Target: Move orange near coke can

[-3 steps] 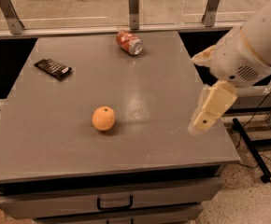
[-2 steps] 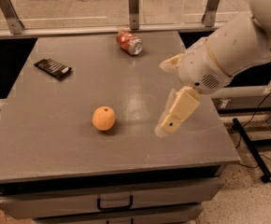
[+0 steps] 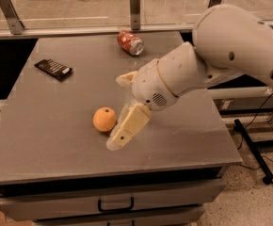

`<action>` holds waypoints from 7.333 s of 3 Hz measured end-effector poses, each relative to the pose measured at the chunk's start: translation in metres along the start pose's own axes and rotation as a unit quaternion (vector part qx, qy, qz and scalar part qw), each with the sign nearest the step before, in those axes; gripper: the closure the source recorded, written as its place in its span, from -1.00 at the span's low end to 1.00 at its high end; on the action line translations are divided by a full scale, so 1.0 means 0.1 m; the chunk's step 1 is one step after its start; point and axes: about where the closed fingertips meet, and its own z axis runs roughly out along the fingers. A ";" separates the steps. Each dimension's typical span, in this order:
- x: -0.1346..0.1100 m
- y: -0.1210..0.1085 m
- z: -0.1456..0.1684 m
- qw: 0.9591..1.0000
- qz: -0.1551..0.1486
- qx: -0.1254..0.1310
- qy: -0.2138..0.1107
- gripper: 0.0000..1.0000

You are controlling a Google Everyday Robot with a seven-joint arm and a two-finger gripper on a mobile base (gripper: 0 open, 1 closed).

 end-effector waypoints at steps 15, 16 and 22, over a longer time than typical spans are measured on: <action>0.79 -3.10 -0.47 0.971 -0.002 0.236 -0.042 0.67; 0.83 -3.24 -0.44 0.968 0.006 0.248 -0.050 0.19; 0.64 -3.18 -0.85 0.968 -0.002 0.236 -0.090 -1.00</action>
Offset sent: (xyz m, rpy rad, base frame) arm 0.0153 0.0619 -0.0560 0.0669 0.0744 -0.0108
